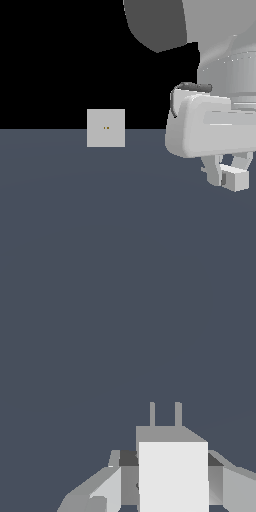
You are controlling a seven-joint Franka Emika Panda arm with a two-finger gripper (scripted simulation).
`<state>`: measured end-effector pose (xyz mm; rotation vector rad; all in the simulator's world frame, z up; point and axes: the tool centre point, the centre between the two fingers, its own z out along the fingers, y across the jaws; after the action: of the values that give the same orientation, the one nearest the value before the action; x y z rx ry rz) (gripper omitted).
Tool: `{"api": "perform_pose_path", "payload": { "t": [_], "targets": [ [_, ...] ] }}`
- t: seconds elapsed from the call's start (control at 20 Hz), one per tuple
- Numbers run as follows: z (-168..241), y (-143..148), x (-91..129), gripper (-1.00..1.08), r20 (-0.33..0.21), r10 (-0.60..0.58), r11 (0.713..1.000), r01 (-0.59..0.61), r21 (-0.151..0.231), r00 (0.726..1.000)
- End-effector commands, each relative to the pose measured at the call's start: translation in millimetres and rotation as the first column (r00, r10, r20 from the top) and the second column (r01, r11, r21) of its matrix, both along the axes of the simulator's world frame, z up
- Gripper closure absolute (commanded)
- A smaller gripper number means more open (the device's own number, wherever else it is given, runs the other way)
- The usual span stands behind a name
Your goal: Plug the charger into the wall socket.
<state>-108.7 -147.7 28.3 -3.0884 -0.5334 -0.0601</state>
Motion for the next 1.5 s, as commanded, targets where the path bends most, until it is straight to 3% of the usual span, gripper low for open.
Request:
{"api": "perform_pose_path", "payload": {
  "t": [0.0, 0.95, 1.45],
  "targets": [
    [6, 16, 3, 1.08, 0.001, -0.024, 1.000, 0.024, 0.000, 1.000],
    [51, 149, 42, 1.08, 0.001, -0.231, 0.973, 0.231, 0.000, 0.973],
    [68, 194, 65, 1.08, 0.000, -0.304, 0.953, 0.304, 0.000, 0.953]
  ]
}}
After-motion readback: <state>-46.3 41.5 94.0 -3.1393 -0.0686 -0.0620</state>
